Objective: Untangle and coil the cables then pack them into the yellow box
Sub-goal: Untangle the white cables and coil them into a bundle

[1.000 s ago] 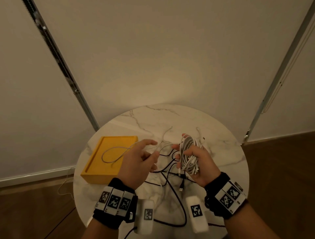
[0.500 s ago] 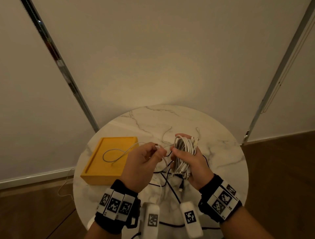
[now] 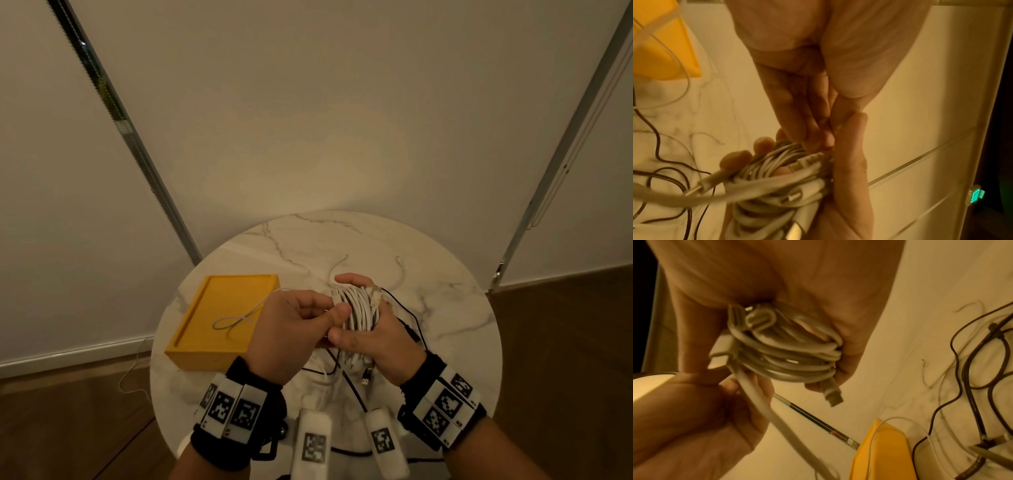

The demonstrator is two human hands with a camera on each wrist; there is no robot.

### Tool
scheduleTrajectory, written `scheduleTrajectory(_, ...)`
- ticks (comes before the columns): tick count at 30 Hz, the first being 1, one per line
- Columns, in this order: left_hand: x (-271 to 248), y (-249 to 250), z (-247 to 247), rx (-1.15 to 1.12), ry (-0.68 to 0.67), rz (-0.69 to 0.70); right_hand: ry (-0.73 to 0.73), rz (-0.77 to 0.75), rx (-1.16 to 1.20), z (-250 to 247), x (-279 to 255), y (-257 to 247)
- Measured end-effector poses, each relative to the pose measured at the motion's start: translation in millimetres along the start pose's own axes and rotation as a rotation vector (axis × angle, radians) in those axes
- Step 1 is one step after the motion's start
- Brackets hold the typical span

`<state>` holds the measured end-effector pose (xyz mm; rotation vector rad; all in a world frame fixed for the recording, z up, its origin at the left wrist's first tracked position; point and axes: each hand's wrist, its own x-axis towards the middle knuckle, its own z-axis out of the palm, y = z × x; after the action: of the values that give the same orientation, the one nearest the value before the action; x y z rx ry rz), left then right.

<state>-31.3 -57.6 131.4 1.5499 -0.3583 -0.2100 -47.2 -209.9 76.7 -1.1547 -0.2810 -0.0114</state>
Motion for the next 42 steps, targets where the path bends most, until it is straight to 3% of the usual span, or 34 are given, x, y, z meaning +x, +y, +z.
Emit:
scheduleTrajectory(4,0.2,1.7,3.7,0.021,0.019,0.012,-0.045,0.027,0.003,4.1,-1.2,0.1)
scheduleTrajectory(12,2.2,-3.3,4.4,0.102,0.012,0.002,0.011,0.06,-0.051,3.0,1.2,-1.5)
scheduleTrajectory(15,2.0,-3.7,4.5,0.154,-0.007,0.052,0.081,0.037,-0.045,-1.5,3.5,1.6)
scheduleTrajectory(19,4.7,-11.1,-4.1,0.289,0.074,0.024,0.232,0.045,0.078,-5.5,3.6,1.4)
scheduleTrajectory(22,3.8,-16.2,-13.6,0.424,0.071,-0.076,0.298,-0.008,0.14,-10.5,3.1,-3.4)
scheduleTrajectory(27,0.4,-24.0,-11.7,0.478,-0.053,-0.389,0.335,-0.046,0.256,-13.8,3.3,-10.4)
scheduleTrajectory(29,0.4,-28.4,-9.2,0.492,-0.077,-0.415,0.324,-0.039,0.271,-12.9,3.0,-13.3)
scheduleTrajectory(31,1.0,-30.3,-8.1,0.492,-0.078,-0.352,0.303,-0.02,0.279,-13.6,2.6,-14.6)
scheduleTrajectory(36,2.4,-24.9,-5.0,0.468,0.023,-0.008,0.235,0.104,0.347,-14.7,2.0,-15.2)
scheduleTrajectory(40,2.2,-26.1,1.1,0.422,-0.076,0.135,0.207,0.162,0.409,-10.0,1.1,-14.3)
scheduleTrajectory(42,3.7,-31.4,1.2,0.499,-0.059,0.205,0.199,0.19,0.407,-6.4,1.2,-13.7)
